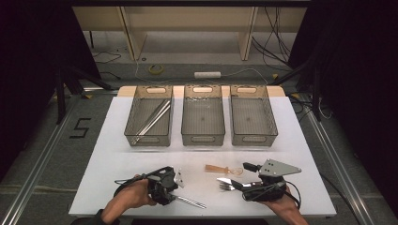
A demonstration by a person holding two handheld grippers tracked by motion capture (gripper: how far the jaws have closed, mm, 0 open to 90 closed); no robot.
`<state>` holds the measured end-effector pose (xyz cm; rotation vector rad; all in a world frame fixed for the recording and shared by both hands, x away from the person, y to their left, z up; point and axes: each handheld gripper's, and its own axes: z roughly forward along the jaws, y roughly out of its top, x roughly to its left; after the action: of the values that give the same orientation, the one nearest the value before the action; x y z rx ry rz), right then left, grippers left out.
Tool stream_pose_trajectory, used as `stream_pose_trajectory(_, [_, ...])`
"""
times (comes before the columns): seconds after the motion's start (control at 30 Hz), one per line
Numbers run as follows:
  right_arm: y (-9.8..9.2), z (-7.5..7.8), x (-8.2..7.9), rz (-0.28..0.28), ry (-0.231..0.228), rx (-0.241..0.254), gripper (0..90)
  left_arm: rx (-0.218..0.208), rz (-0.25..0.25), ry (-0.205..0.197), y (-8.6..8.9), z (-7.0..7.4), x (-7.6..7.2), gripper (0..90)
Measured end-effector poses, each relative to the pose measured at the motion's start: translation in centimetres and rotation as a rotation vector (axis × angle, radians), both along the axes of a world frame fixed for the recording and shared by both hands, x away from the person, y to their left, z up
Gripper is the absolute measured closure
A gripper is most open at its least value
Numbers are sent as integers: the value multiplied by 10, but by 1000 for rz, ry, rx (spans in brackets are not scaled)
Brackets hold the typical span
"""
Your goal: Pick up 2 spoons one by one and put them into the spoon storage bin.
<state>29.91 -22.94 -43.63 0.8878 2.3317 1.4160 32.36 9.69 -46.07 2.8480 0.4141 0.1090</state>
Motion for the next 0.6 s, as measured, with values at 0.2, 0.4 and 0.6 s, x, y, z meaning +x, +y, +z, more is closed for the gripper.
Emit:
stream_pose_trajectory(0.2, [0, 0, 0, 1, 0, 1, 257, -11, 1, 1, 1, 0, 2, 721])
stream_pose_trajectory(0.4, [1, 0, 0, 2, 1, -1, 256, -25, -8, 10, 3, -1, 4, 779])
stream_pose_trajectory(0.6, [1, 0, 0, 4, 2, -3, 256, -55, 4, 22, 5, 0, 6, 872])
